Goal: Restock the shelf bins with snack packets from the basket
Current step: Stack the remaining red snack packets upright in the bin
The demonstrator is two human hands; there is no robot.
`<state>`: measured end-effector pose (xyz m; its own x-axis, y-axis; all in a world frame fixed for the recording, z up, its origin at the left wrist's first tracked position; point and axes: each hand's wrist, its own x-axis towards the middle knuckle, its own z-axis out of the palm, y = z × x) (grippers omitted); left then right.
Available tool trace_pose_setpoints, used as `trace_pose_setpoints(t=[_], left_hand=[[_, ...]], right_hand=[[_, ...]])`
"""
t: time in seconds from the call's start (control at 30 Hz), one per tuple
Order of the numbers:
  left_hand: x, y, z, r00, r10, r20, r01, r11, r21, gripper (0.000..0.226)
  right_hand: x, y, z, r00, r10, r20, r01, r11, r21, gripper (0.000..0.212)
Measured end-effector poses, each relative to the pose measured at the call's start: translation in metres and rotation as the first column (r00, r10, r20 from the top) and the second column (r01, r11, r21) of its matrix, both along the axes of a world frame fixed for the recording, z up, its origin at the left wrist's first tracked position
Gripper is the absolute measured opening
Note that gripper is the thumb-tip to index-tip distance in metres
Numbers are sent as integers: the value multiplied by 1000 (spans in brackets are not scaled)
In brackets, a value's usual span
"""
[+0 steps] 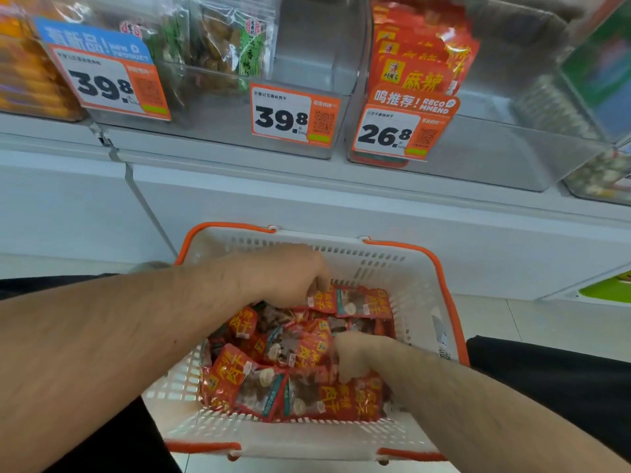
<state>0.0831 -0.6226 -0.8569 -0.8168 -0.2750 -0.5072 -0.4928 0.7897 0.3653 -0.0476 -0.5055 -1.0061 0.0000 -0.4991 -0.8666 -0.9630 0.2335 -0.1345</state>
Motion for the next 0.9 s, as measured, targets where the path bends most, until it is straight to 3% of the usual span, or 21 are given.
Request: trace_pose_setpoints(t=[0.1,0.2,0.3,0.37,0.5,0.57,0.7,0.77,0.83,0.9], left_hand=[[-3,-1,0,999,-8,-34,6,998,-57,16],[-2,0,4,998,29,-51,-34,994,-103,51],[1,0,6,994,75,-78,-84,991,-108,54],[1,1,7,984,143,-104,-147,989,-32,49],[-2,6,11,931,303,-204,-274,948,159,69],[-5,7,16,893,369,-259,-300,915,269,60],[-15,9,28,804,488,-340,-301,827,476,15],[-20,12,34,750,550,-367,-313,784,535,20],[-25,15,40,676,625,-391,-315,724,613,20],[-31,17,51,584,701,-410,-311,659,684,18]], right_hand=[[-11,-23,42,995,101,-23,-102,993,-51,11],[-23,-38,94,983,153,-100,-166,975,-144,9],[-38,-47,141,967,185,-176,-227,938,-264,23],[-48,-51,172,960,193,-201,-254,904,-343,23],[-56,-52,235,975,150,-165,-211,856,-472,29],[-57,-49,258,985,126,-114,-168,833,-527,21],[-63,-43,282,998,2,68,41,778,-626,15],[-67,-38,287,975,-88,202,204,711,-673,11],[-71,-32,290,890,-228,395,452,561,-694,22],[-79,-27,287,723,-316,614,689,390,-611,31]])
